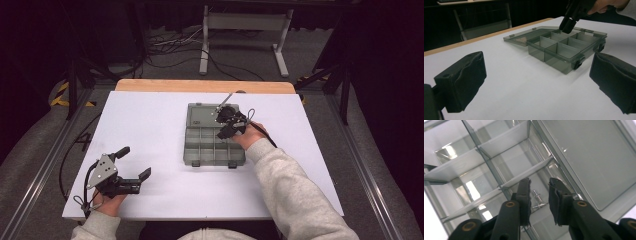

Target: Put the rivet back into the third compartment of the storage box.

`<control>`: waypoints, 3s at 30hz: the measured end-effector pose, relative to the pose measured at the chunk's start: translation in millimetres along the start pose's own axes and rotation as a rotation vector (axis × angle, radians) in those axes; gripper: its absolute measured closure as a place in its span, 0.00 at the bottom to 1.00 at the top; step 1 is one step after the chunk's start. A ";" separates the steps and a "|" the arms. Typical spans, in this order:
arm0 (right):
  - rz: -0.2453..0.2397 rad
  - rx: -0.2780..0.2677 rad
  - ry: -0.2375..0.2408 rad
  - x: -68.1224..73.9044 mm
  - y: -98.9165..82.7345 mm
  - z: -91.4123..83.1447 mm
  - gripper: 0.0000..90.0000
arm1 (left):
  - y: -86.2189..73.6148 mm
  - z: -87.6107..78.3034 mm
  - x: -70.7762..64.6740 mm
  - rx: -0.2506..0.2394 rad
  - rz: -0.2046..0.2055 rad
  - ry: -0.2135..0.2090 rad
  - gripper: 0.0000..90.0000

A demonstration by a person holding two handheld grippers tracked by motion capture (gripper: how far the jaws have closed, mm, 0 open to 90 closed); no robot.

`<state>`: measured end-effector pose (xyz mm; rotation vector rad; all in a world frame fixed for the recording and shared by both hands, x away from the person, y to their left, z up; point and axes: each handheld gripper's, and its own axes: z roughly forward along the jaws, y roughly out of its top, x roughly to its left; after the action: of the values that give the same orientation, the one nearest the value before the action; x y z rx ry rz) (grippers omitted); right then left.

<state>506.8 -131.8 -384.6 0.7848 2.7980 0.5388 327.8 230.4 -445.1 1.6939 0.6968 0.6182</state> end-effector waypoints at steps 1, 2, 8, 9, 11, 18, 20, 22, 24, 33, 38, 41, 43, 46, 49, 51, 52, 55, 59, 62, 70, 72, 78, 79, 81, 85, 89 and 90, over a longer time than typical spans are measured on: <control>0.001 -0.007 -0.003 0.6 -0.3 -2.4 0.75 | 0.0 0.0 -0.2 0.002 0.001 0.000 0.01; -0.003 -0.015 -0.005 1.4 -0.9 -5.8 0.74 | 0.0 0.0 -0.1 0.002 0.001 0.000 0.01; -0.014 -0.093 -0.020 8.7 -5.8 -25.8 0.61 | -0.1 0.1 -0.1 0.001 0.000 0.001 0.01; -0.018 -0.107 -0.024 9.9 -6.9 -29.0 0.58 | -0.1 0.1 -0.3 0.003 0.000 0.001 0.01; -0.018 -0.138 -0.024 12.7 -9.7 -36.0 0.48 | 0.0 0.1 -0.3 0.003 0.000 0.001 0.01; 0.001 -0.257 -0.022 18.6 -26.6 -56.4 0.28 | 0.2 0.0 0.0 -0.004 -0.005 0.003 0.01; 0.003 -0.292 -0.017 19.5 -32.7 -61.4 0.24 | 0.2 -0.5 0.3 -0.004 -0.008 0.006 0.01; 0.001 -0.334 -0.011 20.4 -40.9 -67.5 0.19 | 0.2 -0.1 0.4 -0.007 -0.008 0.005 0.01; -0.002 -0.368 -0.013 21.7 -49.1 -72.2 0.15 | 0.5 0.2 0.2 -0.004 -0.004 0.003 0.01; 0.001 -0.482 -0.019 27.7 -83.5 -83.7 0.05 | 0.5 -0.2 0.6 -0.007 -0.007 0.004 0.01; -0.005 -0.549 -0.055 31.0 -101.4 -87.5 0.02 | 0.7 0.0 0.5 -0.007 -0.008 0.002 0.01; 0.008 -0.609 -0.060 32.2 -120.2 -90.3 0.02 | 1.1 0.0 0.1 0.000 -0.006 0.001 0.01; 0.013 -0.625 -0.064 32.7 -129.1 -90.6 0.01 | 1.3 0.1 -0.1 0.003 -0.003 0.000 0.01; 0.027 -0.649 -0.064 34.3 -142.4 -90.4 0.01 | 1.4 0.3 -0.4 0.002 -0.003 0.002 0.01; 0.033 -0.690 -0.074 36.8 -158.0 -89.3 0.01 | 1.3 0.7 -0.8 -0.002 -0.002 0.001 0.01; 0.034 -0.706 -0.079 37.5 -163.4 -88.7 0.01 | 1.3 0.8 -1.2 -0.001 -0.003 0.000 0.01; 0.039 -0.718 -0.079 38.0 -168.2 -87.9 0.01 | 1.3 0.7 -1.4 -0.001 -0.004 0.000 0.01; 0.054 -0.745 -0.085 38.7 -183.7 -84.5 0.01 | 1.8 0.1 -1.6 0.003 -0.002 -0.002 0.01; 0.056 -0.776 -0.101 41.9 -199.8 -78.5 0.01 | 1.5 0.7 -1.7 -0.002 -0.004 -0.002 0.01; 0.061 -0.775 -0.106 43.8 -205.9 -75.0 0.01 | 1.9 0.1 -1.4 -0.001 -0.002 -0.007 0.01; 0.086 -0.787 -0.129 44.8 -219.9 -61.2 0.00 | 2.5 -2.0 -0.7 -0.023 -0.016 -0.033 0.01; 0.089 -0.789 -0.135 44.5 -222.0 -57.8 0.00 | 3.1 -3.0 -1.0 -0.042 -0.015 -0.050 0.01; 0.114 -0.793 -0.101 42.0 -224.3 -46.6 0.00 | 2.9 -6.3 2.3 -0.053 -0.032 -0.072 0.01; 0.114 -0.793 -0.101 42.0 -224.3 -46.6 0.00 | 2.9 -6.3 2.3 -0.053 -0.032 -0.072 0.01; 0.124 -0.797 -0.114 41.7 -223.9 -43.4 0.00 | 2.1 -7.9 4.8 -0.052 -0.041 -0.092 0.01; 0.139 -0.802 -0.110 40.2 -224.4 -41.6 0.00 | 0.6 -9.4 7.1 -0.042 -0.040 -0.090 0.01; 0.139 -0.805 -0.114 39.8 -224.9 -42.1 0.00 | 0.1 -9.3 7.6 -0.040 -0.046 -0.092 0.01; 0.140 -0.807 -0.117 40.2 -224.9 -42.3 0.00 | 0.0 -9.0 7.6 -0.038 -0.042 -0.091 0.01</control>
<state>356.9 -301.4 -437.0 0.7703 2.1147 1.4497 326.5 241.9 -442.8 1.6573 0.6504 0.5184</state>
